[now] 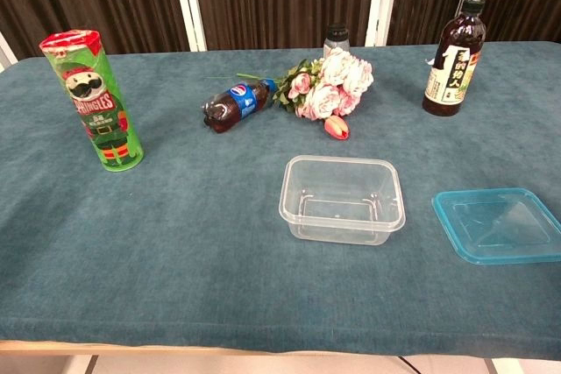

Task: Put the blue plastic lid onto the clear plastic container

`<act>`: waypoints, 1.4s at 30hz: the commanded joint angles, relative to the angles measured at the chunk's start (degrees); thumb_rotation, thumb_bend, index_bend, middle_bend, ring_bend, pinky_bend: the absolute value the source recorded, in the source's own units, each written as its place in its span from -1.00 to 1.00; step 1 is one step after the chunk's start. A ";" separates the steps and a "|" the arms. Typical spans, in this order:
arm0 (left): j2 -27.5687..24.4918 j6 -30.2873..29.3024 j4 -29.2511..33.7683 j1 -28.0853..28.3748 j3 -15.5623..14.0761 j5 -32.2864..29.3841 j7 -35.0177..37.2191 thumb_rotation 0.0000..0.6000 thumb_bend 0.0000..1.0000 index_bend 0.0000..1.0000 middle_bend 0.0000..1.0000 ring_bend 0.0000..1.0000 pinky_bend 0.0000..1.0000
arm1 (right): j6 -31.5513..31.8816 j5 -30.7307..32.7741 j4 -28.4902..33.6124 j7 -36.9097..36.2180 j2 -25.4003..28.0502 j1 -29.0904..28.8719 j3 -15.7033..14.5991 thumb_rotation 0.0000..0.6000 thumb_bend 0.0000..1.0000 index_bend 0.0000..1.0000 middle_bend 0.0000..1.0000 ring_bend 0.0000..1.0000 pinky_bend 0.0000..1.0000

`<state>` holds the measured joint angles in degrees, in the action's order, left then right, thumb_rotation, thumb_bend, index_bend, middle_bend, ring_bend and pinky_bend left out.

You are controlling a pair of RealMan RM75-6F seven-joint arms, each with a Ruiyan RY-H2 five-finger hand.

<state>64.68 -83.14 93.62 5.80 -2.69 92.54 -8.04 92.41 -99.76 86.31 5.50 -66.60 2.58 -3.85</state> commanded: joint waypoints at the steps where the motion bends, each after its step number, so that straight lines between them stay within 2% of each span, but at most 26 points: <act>1: 0.08 0.33 0.02 0.17 -0.02 -0.01 -0.14 1.00 -0.09 -1.00 -0.88 -0.94 -0.78 | -0.16 0.14 0.01 -0.32 0.07 -0.08 0.04 1.00 -0.61 -0.97 -1.00 -1.00 -1.00; 4: -0.07 0.56 0.11 0.34 -0.11 0.17 0.18 1.00 -0.09 -1.00 -0.88 -0.94 -0.78 | -1.84 0.17 0.45 -0.67 0.33 -1.12 0.09 1.00 -0.61 -1.00 -1.00 -1.00 -1.00; 6: -0.19 0.50 0.02 0.44 0.02 0.19 0.67 1.00 -0.09 -1.00 -0.88 -0.94 -0.78 | -5.09 1.23 1.35 -0.70 0.67 -2.72 0.37 1.00 -0.61 -1.00 -1.00 -1.00 -1.00; 10: -0.55 0.93 -0.08 0.86 0.16 0.20 1.77 1.00 -0.09 -1.00 -0.88 -0.94 -0.78 | -15.40 5.20 4.80 2.49 2.39 -7.66 1.55 1.00 -0.61 -1.00 -1.00 -1.00 -1.00; 14: -0.88 1.12 -0.18 1.10 0.08 0.44 2.70 1.00 -0.09 -1.00 -0.88 -0.94 -0.78 | -29.54 12.08 9.05 5.20 4.54 -14.93 3.68 1.00 -0.61 -1.00 -1.00 -1.00 -1.00; 18: -1.11 0.67 -0.21 0.92 -0.15 0.85 3.27 1.00 -0.09 -1.00 -0.88 -0.94 -0.78 | -36.76 19.90 9.76 11.82 3.01 -19.43 6.33 1.00 -0.62 -1.00 -1.00 -1.00 -1.00; 22: -1.00 0.60 -0.27 0.82 -0.21 0.80 2.97 1.00 -0.09 -1.00 -0.88 -0.94 -0.78 | -42.21 25.70 10.22 14.61 1.07 -23.10 7.37 1.00 -0.62 -1.00 -1.00 -1.00 -1.00; 28: -0.57 0.99 -0.22 0.86 -0.16 0.37 1.82 1.00 -0.09 -1.00 -0.88 -0.94 -0.78 | -46.94 31.78 10.46 18.10 -0.42 -27.11 7.51 1.00 -0.62 -1.00 -1.00 -1.00 -1.00; 32: -0.20 0.75 -0.27 0.75 -0.16 0.47 1.11 1.00 -0.09 -1.00 -0.88 -0.94 -0.78 | -48.34 35.86 10.92 20.91 -1.32 -29.60 7.38 1.00 -0.62 -0.89 -1.00 -1.00 -1.00; 42: 0.06 0.68 -0.36 0.65 -0.16 0.32 0.62 1.00 -0.09 -1.00 -0.89 -0.94 -0.78 | -48.12 44.69 10.31 27.53 -4.68 -34.33 5.32 1.00 -0.62 -0.86 -1.00 -1.00 -1.00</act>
<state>64.74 -82.46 93.26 6.45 -2.85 92.86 -7.43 43.94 -55.76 96.87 32.36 -70.67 -31.16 1.93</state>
